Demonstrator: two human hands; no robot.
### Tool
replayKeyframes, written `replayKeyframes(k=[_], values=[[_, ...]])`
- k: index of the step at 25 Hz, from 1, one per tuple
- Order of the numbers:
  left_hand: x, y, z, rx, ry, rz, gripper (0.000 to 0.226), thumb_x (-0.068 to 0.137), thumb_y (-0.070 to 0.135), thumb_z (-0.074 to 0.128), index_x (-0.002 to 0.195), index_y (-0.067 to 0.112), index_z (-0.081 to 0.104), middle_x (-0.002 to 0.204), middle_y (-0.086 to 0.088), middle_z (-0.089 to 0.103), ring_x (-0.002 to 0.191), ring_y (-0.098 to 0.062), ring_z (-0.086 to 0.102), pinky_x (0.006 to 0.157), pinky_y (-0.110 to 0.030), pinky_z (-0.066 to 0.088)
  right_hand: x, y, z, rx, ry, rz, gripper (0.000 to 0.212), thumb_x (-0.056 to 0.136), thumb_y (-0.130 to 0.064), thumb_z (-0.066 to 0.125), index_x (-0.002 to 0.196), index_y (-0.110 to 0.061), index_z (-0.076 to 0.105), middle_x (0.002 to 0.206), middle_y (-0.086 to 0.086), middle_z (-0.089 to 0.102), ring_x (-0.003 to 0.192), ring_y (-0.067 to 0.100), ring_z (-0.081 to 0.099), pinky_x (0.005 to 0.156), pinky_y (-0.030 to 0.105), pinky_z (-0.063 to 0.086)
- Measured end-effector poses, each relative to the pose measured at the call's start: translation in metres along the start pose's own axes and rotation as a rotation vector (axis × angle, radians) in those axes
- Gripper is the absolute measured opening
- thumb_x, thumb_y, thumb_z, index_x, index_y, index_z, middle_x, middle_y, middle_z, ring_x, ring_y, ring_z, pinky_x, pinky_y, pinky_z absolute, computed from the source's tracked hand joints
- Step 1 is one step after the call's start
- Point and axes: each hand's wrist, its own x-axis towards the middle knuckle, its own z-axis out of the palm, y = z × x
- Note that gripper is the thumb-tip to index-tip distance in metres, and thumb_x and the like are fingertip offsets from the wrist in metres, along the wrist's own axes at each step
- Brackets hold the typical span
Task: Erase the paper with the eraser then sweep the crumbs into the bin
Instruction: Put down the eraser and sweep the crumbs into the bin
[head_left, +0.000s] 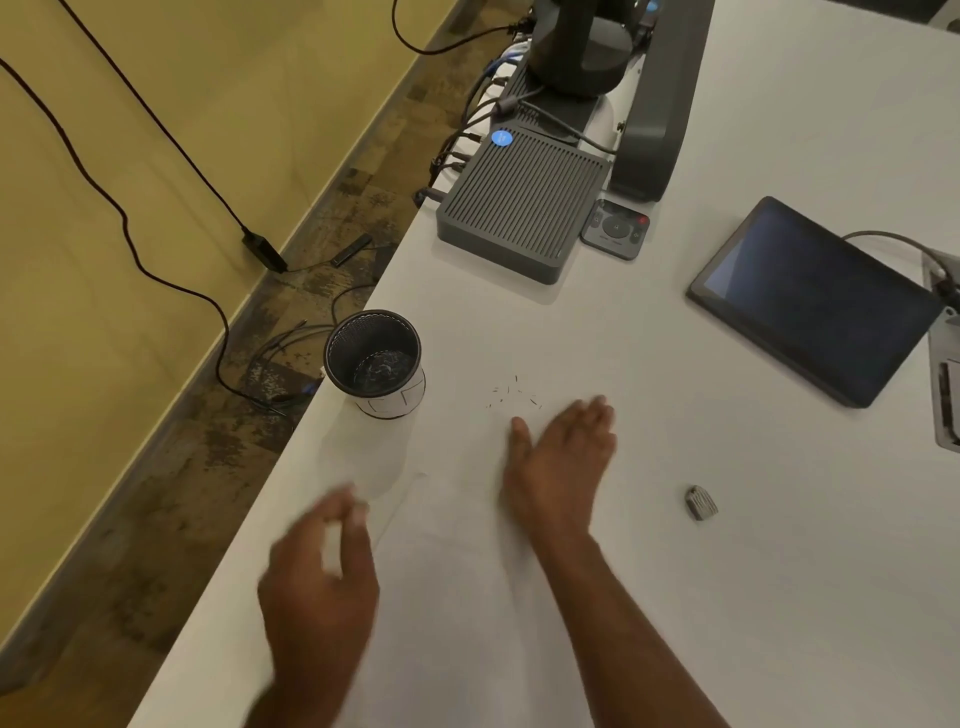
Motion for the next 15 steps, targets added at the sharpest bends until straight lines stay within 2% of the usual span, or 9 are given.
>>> replayKeyframes(k=[1, 3, 5, 6, 8, 10, 12, 15], values=[[0.026, -0.003, 0.0, -0.088, -0.028, -0.098, 0.045, 0.094, 0.037, 0.066, 0.133, 0.018, 0.055, 0.13, 0.001, 0.061, 0.113, -0.025, 0.06, 0.097, -0.036, 0.047, 0.0, -0.012, 0.009, -0.015, -0.019, -0.097, 0.078, 0.1, -0.051, 0.021, 0.149, 0.008, 0.004, 0.157, 0.027, -0.005, 0.146, 0.034, -0.011, 0.118, 0.045, -0.008], [0.065, -0.009, 0.012, -0.19, -0.156, -0.245, 0.092, 0.081, 0.043, 0.078, 0.152, 0.029, 0.022, 0.155, 0.001, 0.035, 0.134, -0.019, 0.041, 0.103, -0.038, 0.039, -0.003, -0.038, 0.022, 0.033, -0.114, -0.316, 0.074, 0.1, -0.049, 0.018, 0.151, 0.002, 0.003, 0.159, 0.02, -0.008, 0.147, 0.028, -0.014, 0.118, 0.041, -0.009], [0.094, -0.014, 0.027, -0.229, -0.219, -0.22, 0.115, 0.071, 0.057, 0.082, 0.154, 0.038, 0.005, 0.163, 0.006, 0.018, 0.143, -0.009, 0.026, 0.109, -0.031, 0.029, -0.002, -0.043, 0.016, 0.18, -0.207, -0.472, 0.067, 0.102, -0.046, 0.021, 0.153, -0.007, 0.0, 0.161, 0.006, -0.009, 0.147, 0.015, -0.013, 0.119, 0.033, -0.007], [0.104, -0.015, 0.033, -0.239, -0.232, -0.19, 0.118, 0.067, 0.063, 0.079, 0.154, 0.04, 0.002, 0.164, 0.008, 0.016, 0.145, -0.006, 0.022, 0.111, -0.028, 0.026, 0.0, -0.036, 0.009, 0.269, -0.189, -0.468, 0.066, 0.103, -0.045, 0.024, 0.153, -0.009, 0.002, 0.161, 0.003, -0.005, 0.147, 0.012, -0.01, 0.119, 0.03, -0.006], [0.114, -0.017, 0.04, -0.283, -0.254, -0.172, 0.12, 0.063, 0.067, 0.076, 0.154, 0.041, 0.001, 0.163, 0.009, 0.018, 0.146, -0.004, 0.022, 0.11, -0.015, 0.023, 0.009, -0.011, 0.0, 0.322, -0.002, -0.276, 0.066, 0.101, -0.043, 0.024, 0.153, -0.004, 0.009, 0.161, 0.008, 0.003, 0.148, 0.016, -0.002, 0.119, 0.03, -0.004], [0.118, -0.015, 0.045, -0.309, -0.264, -0.175, 0.118, 0.065, 0.061, 0.078, 0.154, 0.037, 0.004, 0.16, 0.01, 0.025, 0.142, -0.004, 0.028, 0.099, 0.0, 0.024, 0.012, 0.006, 0.002, 0.154, 0.084, -0.061, 0.068, 0.101, -0.043, 0.023, 0.151, 0.002, 0.01, 0.16, 0.018, 0.005, 0.148, 0.025, -0.002, 0.119, 0.038, -0.003], [0.118, -0.015, 0.051, -0.312, -0.26, -0.161, 0.113, 0.067, 0.054, 0.079, 0.154, 0.035, 0.009, 0.154, 0.011, 0.029, 0.137, -0.004, 0.032, 0.091, 0.006, 0.027, 0.01, -0.007, 0.013, 0.015, 0.065, -0.103, 0.07, 0.101, -0.044, 0.021, 0.15, 0.006, 0.009, 0.159, 0.023, 0.003, 0.147, 0.031, -0.004, 0.119, 0.043, -0.003], [0.119, -0.017, 0.057, -0.316, -0.238, -0.121, 0.105, 0.067, 0.052, 0.08, 0.151, 0.03, 0.023, 0.15, 0.008, 0.038, 0.133, -0.006, 0.039, 0.092, 0.002, 0.034, 0.0, -0.048, 0.028, -0.003, -0.057, -0.316, 0.07, 0.101, -0.046, 0.015, 0.151, 0.0, 0.002, 0.16, 0.018, -0.007, 0.147, 0.026, -0.013, 0.118, 0.038, -0.01]])
